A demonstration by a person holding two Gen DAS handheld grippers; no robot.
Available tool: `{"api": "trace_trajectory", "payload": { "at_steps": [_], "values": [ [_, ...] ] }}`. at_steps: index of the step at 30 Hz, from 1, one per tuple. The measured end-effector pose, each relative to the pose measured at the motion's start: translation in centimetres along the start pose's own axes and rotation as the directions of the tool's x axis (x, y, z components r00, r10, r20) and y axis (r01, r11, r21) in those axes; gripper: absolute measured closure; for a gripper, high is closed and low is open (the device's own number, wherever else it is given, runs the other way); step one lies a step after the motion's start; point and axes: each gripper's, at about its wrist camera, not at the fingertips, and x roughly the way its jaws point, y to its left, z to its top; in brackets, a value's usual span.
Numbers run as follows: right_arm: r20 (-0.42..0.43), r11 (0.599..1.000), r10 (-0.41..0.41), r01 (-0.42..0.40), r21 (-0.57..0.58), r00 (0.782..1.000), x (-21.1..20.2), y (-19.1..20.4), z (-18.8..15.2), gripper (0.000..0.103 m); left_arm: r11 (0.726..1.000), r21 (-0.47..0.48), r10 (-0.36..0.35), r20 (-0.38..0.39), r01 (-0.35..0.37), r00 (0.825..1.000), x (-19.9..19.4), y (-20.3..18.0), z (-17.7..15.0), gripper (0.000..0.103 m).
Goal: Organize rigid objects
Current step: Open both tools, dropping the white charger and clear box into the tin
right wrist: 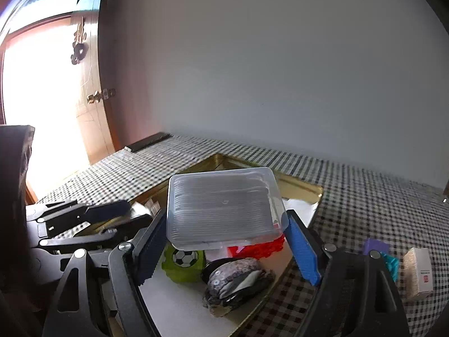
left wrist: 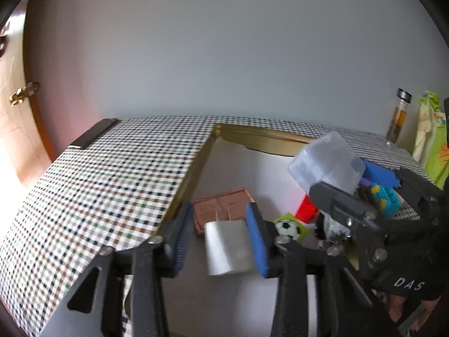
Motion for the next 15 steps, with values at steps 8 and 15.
{"api": "trace_trajectory", "payload": {
  "at_steps": [8, 15],
  "values": [
    [0.025, 1.000, 0.028, -0.028, 0.007, 0.999, -1.1, -0.6, -0.6, 0.018, 0.997, -0.069, 0.021, 0.036, -0.019, 0.999, -1.4, 1.4, -0.9, 0.011],
    [0.055, 0.999, -0.017, 0.015, 0.034, 0.998, -3.7, -2.9, -1.3, 0.015, 0.998, -0.064, -0.002, 0.112, 0.009, 0.994, -3.2, -0.4, -1.1, 0.001]
  ]
}}
